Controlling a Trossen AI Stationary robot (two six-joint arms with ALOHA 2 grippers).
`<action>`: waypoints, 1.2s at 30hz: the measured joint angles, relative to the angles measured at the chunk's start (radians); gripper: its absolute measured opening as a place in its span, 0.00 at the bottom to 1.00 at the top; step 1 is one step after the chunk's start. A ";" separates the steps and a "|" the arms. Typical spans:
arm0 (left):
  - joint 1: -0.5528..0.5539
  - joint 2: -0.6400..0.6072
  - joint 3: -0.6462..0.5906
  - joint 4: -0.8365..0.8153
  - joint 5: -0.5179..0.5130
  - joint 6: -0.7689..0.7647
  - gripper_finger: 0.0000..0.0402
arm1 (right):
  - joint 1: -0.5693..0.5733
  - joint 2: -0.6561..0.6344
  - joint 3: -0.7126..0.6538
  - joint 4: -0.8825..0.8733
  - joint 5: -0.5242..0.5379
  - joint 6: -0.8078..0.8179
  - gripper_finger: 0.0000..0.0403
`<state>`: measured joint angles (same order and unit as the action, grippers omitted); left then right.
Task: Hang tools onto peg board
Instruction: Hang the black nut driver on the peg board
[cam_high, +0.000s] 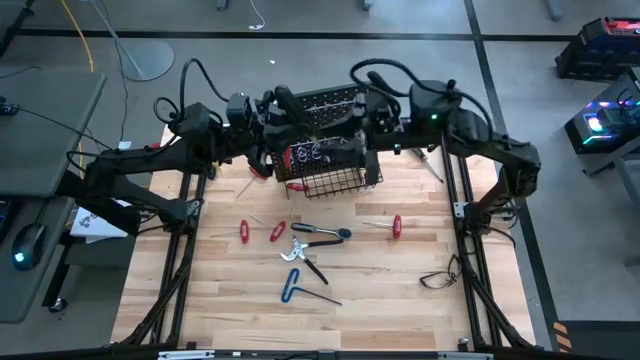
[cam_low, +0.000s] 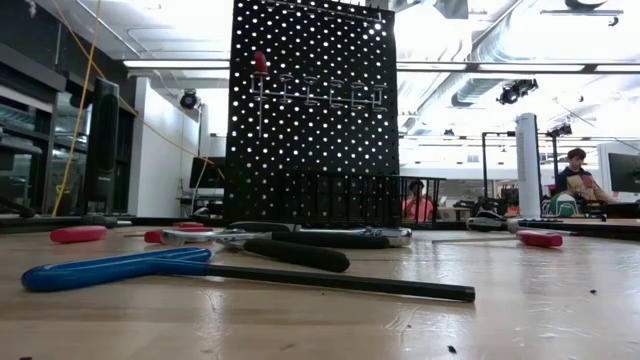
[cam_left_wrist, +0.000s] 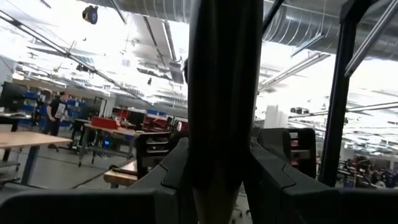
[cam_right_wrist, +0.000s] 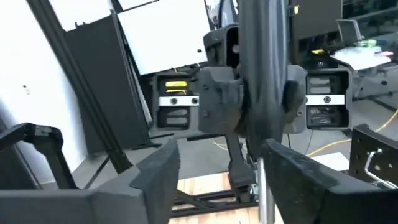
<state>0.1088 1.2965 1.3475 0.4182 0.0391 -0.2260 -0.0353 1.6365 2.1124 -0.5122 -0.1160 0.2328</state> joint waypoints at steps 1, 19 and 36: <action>0.000 0.000 0.000 -0.004 -0.001 0.000 0.23 | 0.000 0.002 0.000 -0.003 0.006 0.004 0.57; -0.033 0.038 0.000 -0.004 0.038 -0.009 0.23 | -0.011 0.030 0.000 -0.045 0.063 -0.031 0.60; -0.033 0.052 0.002 -0.047 0.027 -0.057 0.23 | 0.002 0.030 0.000 -0.102 0.052 -0.022 0.14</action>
<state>0.0753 1.3483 1.3495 0.3710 0.0660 -0.2830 -0.0331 1.6661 2.1124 -0.6142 -0.0642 0.2104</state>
